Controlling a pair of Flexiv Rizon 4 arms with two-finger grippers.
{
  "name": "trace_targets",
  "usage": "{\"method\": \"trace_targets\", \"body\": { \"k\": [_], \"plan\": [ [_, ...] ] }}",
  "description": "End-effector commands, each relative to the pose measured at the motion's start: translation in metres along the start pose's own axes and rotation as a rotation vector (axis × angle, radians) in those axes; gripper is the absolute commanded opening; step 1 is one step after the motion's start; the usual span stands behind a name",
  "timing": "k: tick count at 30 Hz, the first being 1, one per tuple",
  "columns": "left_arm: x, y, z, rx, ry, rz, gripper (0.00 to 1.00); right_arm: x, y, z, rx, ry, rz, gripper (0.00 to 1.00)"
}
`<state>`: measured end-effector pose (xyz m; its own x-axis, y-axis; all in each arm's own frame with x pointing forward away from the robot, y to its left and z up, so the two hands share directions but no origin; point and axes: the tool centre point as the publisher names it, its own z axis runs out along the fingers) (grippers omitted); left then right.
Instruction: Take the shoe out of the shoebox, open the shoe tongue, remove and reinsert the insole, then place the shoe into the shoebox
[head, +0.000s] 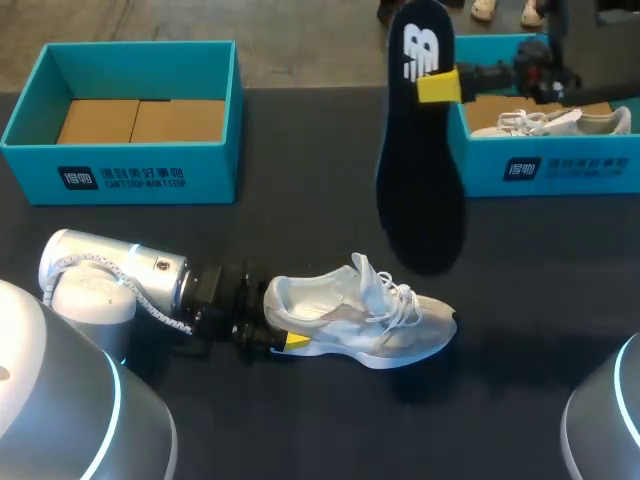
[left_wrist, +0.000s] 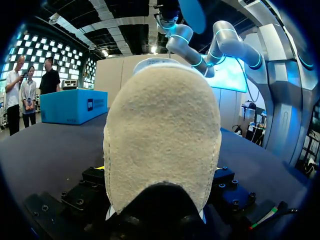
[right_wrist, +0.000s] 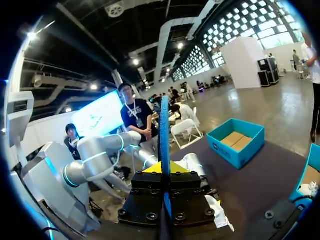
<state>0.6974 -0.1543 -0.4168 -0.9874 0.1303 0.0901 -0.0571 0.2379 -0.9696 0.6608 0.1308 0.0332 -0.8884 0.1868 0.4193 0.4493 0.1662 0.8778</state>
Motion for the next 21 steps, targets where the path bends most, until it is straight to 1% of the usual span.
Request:
{"method": "trace_targets", "body": {
  "k": [1, 9, 11, 16, 20, 21],
  "plan": [
    [0.001, 0.002, 0.0, 0.0, -0.002, 0.0, 0.0, 0.007, -0.008, -0.008, -0.012, -0.041, 0.002, 0.0],
    [0.001, 0.002, 0.0, 0.0, -0.002, 0.0, 0.0, 0.007, -0.008, -0.008, -0.012, -0.041, 0.002, 0.0],
    [0.001, 0.002, 0.0, 0.0, -0.002, 0.0, 0.0, 0.009, -0.007, -0.008, -0.011, -0.015, 0.018, 0.0],
    [0.001, 0.002, 0.0, 0.0, -0.002, 0.0, 0.0, 0.031, -0.01, -0.022, -0.026, 0.064, 0.057, 0.0],
    [0.001, 0.002, 0.0, 0.0, -0.002, 0.0, 0.0, 0.047, -0.013, -0.03, -0.007, 0.069, 0.078, 0.0],
    [0.001, 0.002, 0.0, 0.0, -0.002, 0.0, 0.0, 0.052, -0.015, -0.033, 0.007, 0.055, 0.082, 0.0]
  ]
}}
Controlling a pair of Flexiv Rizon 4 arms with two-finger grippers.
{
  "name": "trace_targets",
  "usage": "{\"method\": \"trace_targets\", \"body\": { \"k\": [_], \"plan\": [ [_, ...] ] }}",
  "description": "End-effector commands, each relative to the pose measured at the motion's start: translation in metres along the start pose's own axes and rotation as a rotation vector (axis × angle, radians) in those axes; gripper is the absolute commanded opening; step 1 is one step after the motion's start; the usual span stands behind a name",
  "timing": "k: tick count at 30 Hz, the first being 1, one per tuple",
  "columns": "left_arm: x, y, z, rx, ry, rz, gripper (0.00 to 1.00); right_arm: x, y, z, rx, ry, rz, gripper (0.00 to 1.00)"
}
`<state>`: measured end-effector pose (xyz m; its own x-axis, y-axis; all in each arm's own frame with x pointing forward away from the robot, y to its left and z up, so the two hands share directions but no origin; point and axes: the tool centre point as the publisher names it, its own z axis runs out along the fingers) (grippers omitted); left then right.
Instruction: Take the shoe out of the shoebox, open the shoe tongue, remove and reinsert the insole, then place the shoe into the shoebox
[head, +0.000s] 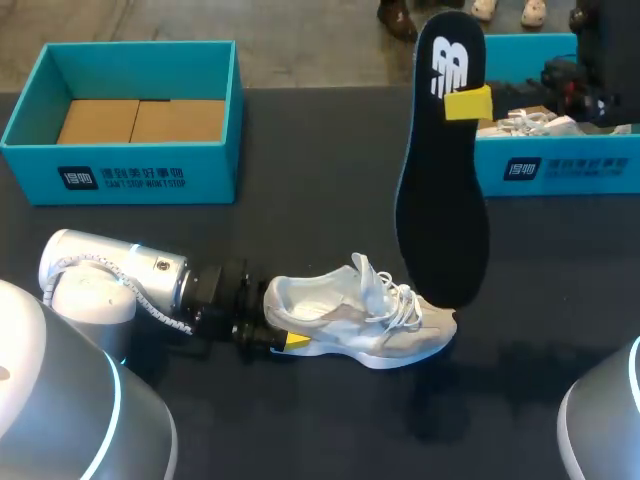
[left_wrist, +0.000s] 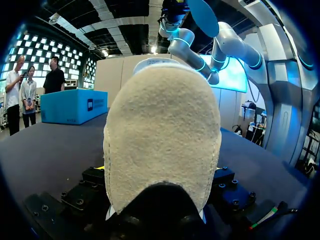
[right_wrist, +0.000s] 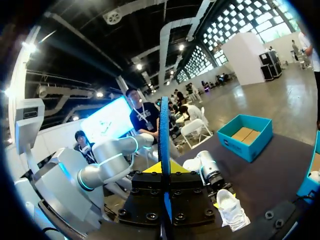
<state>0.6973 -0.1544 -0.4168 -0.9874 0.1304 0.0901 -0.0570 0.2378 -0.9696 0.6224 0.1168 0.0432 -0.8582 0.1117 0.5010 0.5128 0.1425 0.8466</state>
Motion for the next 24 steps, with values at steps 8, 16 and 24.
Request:
{"method": "trace_targets", "body": {
  "k": [8, 16, 24],
  "plan": [
    [0.001, 0.003, 0.0, 0.0, -0.002, 0.0, 0.0, 0.046, -0.015, -0.026, 0.076, -0.035, 0.038, 0.0],
    [0.001, 0.003, 0.0, 0.0, -0.002, 0.0, 0.0, 0.062, -0.023, -0.028, 0.075, -0.012, 0.051, 0.0],
    [0.001, 0.003, 0.0, 0.0, -0.002, 0.0, 0.0, 0.066, -0.026, -0.025, 0.076, -0.022, 0.064, 0.0]
  ]
}}
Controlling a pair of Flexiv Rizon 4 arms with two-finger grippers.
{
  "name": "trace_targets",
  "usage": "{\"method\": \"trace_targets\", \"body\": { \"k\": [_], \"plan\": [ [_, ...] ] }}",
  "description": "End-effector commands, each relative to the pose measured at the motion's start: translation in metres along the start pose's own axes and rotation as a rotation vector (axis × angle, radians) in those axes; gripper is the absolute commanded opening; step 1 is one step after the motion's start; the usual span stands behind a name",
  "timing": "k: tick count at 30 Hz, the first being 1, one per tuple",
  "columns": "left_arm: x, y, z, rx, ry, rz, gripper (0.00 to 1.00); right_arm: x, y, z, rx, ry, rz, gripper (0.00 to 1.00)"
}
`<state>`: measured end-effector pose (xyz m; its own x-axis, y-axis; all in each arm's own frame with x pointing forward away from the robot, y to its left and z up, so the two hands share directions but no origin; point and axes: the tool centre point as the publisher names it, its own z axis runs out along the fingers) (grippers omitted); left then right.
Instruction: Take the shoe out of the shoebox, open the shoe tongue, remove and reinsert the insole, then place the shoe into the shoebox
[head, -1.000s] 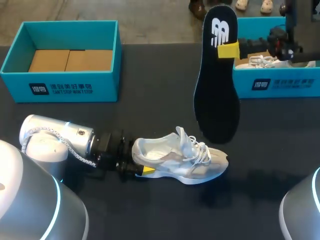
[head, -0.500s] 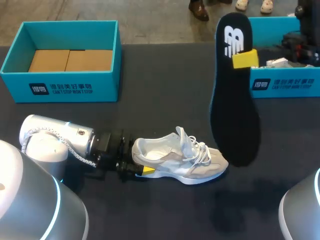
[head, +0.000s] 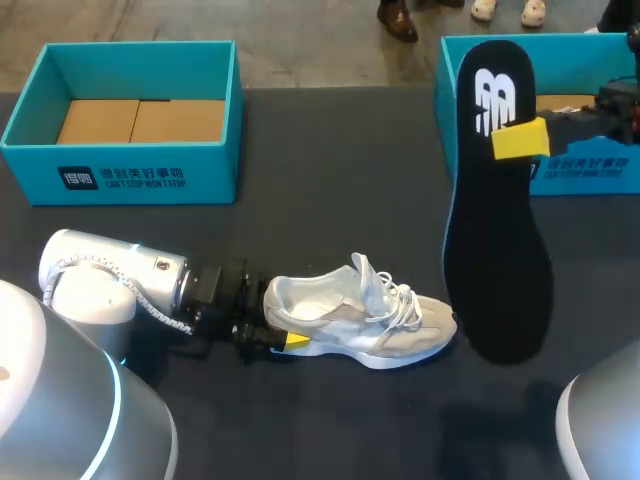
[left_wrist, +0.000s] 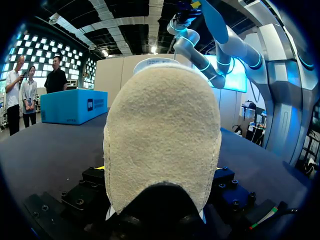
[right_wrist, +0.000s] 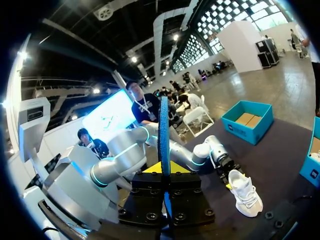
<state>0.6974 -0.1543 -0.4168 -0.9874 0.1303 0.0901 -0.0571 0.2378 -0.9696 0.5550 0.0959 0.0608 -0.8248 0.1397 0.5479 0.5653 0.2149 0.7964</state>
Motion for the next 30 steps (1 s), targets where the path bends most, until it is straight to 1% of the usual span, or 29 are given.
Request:
{"method": "trace_targets", "body": {
  "k": [1, 11, 15, 16, 17, 19, 24, 30],
  "plan": [
    [0.001, 0.002, 0.0, 0.0, -0.002, 0.0, 0.0, 0.002, -0.004, 0.001, -0.006, -0.005, 0.003, 0.0],
    [0.001, 0.002, 0.0, 0.0, -0.002, 0.0, 0.0, 0.002, -0.004, 0.001, -0.006, -0.005, 0.003, 0.0],
    [0.002, 0.002, -0.003, 0.005, -0.008, 0.003, 0.0, 0.002, -0.004, 0.001, -0.006, -0.005, 0.003, 0.0],
    [0.002, 0.003, -0.003, 0.004, -0.009, 0.003, 0.14, 0.002, -0.004, 0.001, -0.006, -0.005, 0.003, 0.0],
    [0.002, 0.003, -0.004, 0.001, -0.003, 0.003, 0.4, 0.002, -0.004, 0.001, -0.006, -0.005, 0.003, 0.0],
    [0.003, 0.003, -0.005, 0.0, -0.001, 0.005, 1.0, 0.002, -0.004, 0.001, -0.006, -0.005, 0.003, 0.0],
    [0.005, 0.002, -0.012, -0.02, 0.003, 0.026, 1.0, 0.002, -0.004, 0.001, -0.006, -0.005, 0.003, 0.0],
    [0.005, 0.002, -0.028, -0.084, -0.01, 0.04, 1.0, 0.002, -0.004, 0.001, -0.006, -0.005, 0.003, 0.0]
  ]
}}
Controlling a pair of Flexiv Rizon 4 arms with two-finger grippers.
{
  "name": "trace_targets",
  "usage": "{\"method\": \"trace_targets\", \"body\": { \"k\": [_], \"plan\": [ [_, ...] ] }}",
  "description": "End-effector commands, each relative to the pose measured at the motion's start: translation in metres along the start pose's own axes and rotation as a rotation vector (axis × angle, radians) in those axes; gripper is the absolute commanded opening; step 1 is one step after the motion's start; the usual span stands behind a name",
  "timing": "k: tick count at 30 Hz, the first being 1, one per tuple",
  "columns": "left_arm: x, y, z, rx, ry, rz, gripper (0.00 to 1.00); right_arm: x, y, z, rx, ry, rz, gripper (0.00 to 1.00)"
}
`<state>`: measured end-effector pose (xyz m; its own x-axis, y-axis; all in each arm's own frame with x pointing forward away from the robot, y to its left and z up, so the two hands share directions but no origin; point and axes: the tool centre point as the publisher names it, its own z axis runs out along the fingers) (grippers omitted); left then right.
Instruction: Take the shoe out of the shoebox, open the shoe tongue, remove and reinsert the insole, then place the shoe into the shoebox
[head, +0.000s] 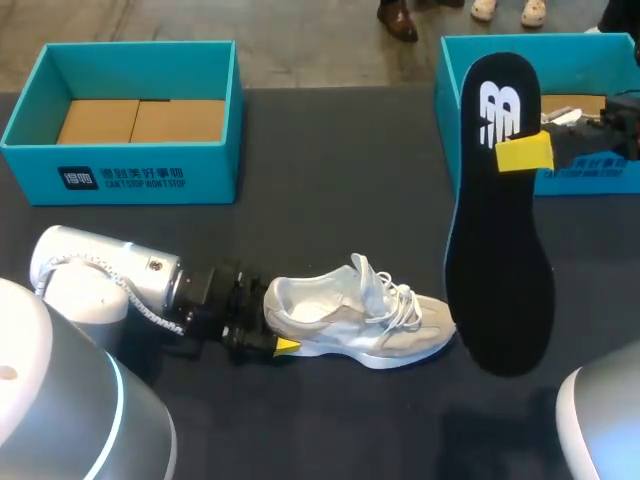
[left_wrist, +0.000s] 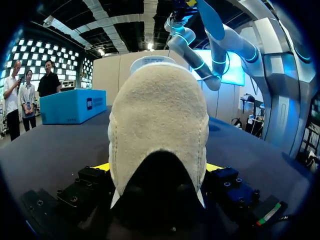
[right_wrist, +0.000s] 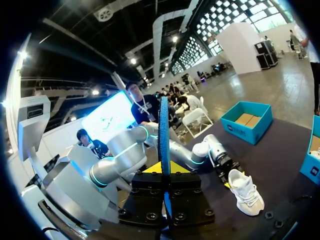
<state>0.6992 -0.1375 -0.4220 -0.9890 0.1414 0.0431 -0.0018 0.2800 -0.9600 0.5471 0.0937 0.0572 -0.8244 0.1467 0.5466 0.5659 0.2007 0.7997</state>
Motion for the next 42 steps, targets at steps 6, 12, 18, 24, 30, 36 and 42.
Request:
{"method": "trace_targets", "body": {
  "k": [6, 12, 18, 24, 30, 36, 42],
  "plan": [
    [0.005, -0.007, -0.04, -0.166, 0.004, -0.012, 1.0, -0.002, 0.004, 0.002, 0.008, 0.002, 0.002, 0.0],
    [0.005, -0.01, -0.072, -0.343, 0.038, -0.027, 1.0, -0.002, 0.004, 0.002, 0.008, 0.002, 0.002, 0.0],
    [0.003, -0.028, -0.097, -0.553, 0.044, -0.017, 1.0, -0.002, 0.004, 0.002, 0.008, 0.002, 0.002, 0.0],
    [0.001, -0.051, -0.113, -0.711, 0.059, 0.018, 1.0, -0.002, 0.004, 0.002, 0.008, 0.002, 0.002, 0.0],
    [-0.004, -0.059, -0.115, -0.842, 0.118, 0.016, 1.0, -0.002, 0.004, 0.002, 0.008, 0.002, 0.002, 0.0],
    [-0.006, -0.068, -0.113, -0.923, 0.164, 0.002, 1.0, -0.002, 0.004, 0.002, 0.008, 0.002, 0.002, 0.0],
    [-0.008, -0.08, -0.113, -1.027, 0.167, 0.02, 1.0, -0.002, 0.004, 0.002, 0.008, 0.002, 0.002, 0.0]
  ]
}}
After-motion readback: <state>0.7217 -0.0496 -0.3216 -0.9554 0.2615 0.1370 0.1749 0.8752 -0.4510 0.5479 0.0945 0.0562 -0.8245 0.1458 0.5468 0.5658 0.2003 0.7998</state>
